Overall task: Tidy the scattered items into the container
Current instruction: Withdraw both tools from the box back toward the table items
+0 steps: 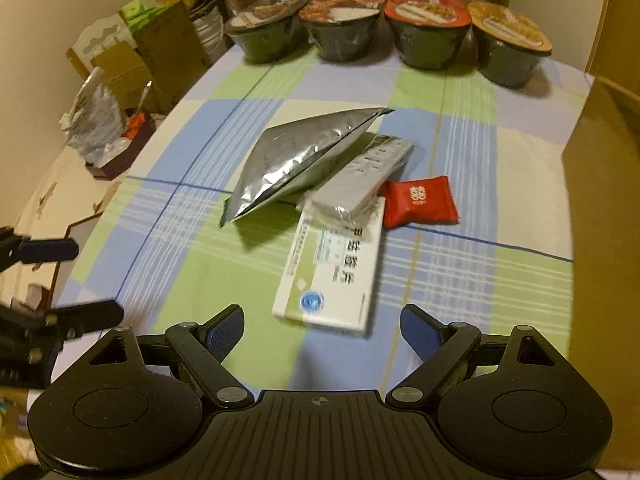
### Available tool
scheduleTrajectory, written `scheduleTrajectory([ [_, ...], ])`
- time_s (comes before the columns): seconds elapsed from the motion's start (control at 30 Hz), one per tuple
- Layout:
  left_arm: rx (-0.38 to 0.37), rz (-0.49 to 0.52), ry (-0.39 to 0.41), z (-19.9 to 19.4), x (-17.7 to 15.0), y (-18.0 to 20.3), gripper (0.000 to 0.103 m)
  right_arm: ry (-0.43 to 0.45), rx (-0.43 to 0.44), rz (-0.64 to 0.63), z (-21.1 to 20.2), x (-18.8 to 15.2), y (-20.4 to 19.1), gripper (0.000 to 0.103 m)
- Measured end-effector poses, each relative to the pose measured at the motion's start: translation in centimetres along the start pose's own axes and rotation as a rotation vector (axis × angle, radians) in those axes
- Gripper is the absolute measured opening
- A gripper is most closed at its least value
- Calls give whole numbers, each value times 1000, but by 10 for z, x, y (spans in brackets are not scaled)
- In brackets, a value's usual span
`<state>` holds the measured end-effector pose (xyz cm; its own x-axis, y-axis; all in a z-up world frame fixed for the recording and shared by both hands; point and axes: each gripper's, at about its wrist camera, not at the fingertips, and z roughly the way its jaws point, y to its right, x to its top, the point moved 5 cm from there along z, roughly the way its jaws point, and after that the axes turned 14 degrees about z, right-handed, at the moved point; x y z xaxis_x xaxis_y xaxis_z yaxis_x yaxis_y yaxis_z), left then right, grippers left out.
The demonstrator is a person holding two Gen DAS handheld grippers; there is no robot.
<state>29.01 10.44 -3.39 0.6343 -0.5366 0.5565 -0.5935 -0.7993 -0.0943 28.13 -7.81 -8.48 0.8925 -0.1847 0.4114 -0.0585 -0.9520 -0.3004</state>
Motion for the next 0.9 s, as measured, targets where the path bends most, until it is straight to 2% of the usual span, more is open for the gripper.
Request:
scheduleTrajectory([
  [0.27,-10,-20,-16,33,2,-21,87,-27,-36,41,54,23,5,91],
  [0.5,-4,-32,-26,47,2,-34,88,-37,-69,-19,80,25,-1,90],
  [0.53,-2,-30,-28,49,2,-35,88,-38,-74,-29,82,25,-2,90],
  [0.6,0,-28,-32,52,4,-35,88,-27,-94,-53,83,23,-2,80],
  [0.73,3,-14,-33,56,10,-34,88,-37,-83,-94,79,14,-4,76],
  [0.9,0,28,-16,61,29,-28,88,-72,-58,-127,64,-9,4,75],
])
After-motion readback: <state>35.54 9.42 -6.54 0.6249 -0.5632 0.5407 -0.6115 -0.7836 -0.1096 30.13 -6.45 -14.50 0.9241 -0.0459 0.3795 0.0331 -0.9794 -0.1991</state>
